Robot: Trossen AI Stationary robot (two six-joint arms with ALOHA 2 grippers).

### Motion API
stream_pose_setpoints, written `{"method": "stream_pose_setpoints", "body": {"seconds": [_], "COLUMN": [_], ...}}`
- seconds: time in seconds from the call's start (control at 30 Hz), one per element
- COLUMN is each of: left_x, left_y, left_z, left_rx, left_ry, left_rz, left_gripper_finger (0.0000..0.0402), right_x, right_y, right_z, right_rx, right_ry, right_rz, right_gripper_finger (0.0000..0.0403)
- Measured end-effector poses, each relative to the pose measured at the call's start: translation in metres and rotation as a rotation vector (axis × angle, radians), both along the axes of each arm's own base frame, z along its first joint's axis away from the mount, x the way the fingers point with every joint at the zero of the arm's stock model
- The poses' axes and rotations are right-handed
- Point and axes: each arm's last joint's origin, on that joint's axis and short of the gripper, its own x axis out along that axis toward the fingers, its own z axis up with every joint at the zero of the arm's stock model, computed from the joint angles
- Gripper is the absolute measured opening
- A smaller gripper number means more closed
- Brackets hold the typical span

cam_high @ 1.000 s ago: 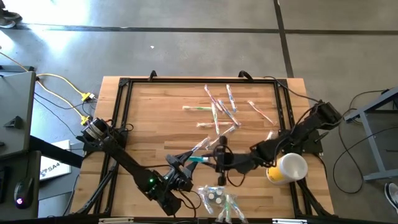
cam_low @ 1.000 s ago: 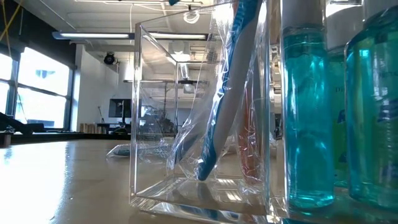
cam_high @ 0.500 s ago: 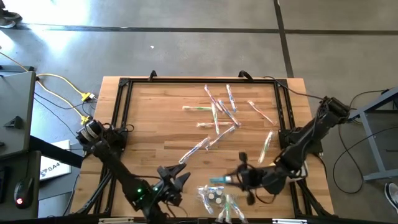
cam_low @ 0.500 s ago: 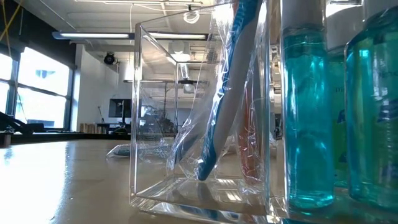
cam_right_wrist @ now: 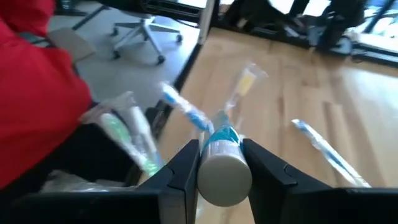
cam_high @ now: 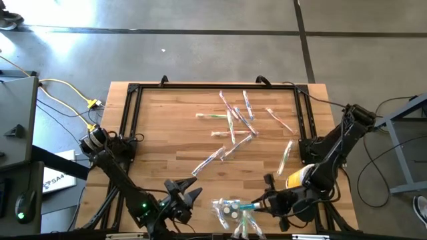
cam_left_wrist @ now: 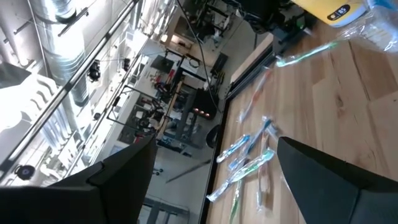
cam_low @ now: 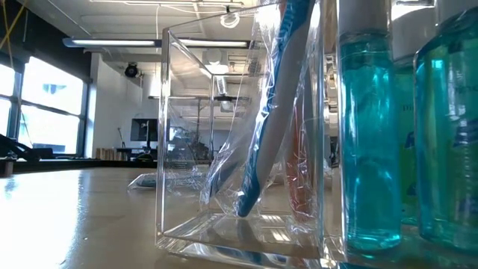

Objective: Pick & Place toothbrushing station
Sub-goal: Put the mouthwash into the transparent organizer

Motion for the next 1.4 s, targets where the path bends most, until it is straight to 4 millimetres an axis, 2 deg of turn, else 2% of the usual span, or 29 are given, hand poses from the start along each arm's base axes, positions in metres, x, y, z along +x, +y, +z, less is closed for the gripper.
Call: {"method": "stream_pose_setpoints", "body": {"seconds": [0.3, 0.63, 0.87, 1.17, 1.4], "left_x": [0.0, -0.002, -0.004, -0.003, -0.003], "left_y": [0.0, 0.003, 0.004, 0.004, 0.004], "left_z": [0.0, -0.005, -0.007, -0.007, -0.007], "left_rx": [-0.006, -0.015, -0.02, -0.023, -0.022], "left_ry": [-0.004, 0.006, 0.014, 0.011, 0.011], "left_rz": [0.0, -0.01, -0.015, -0.014, -0.014], "left_gripper_finger": [0.0328, 0.0328, 0.0328, 0.0328, 0.0328], "right_x": [0.014, 0.034, 0.04, 0.059, 0.065], "right_y": [-0.005, -0.003, -0.01, -0.019, -0.023], "right_z": [-0.001, -0.021, -0.022, -0.041, -0.043], "right_rx": [0.078, 0.086, 0.076, 0.047, 0.066], "right_ry": [0.045, 0.113, 0.12, 0.189, 0.197], "right_rz": [0.074, 0.136, 0.104, 0.065, 0.086], "right_gripper_finger": [0.0089, 0.0089, 0.0089, 0.0089, 0.0089]}}
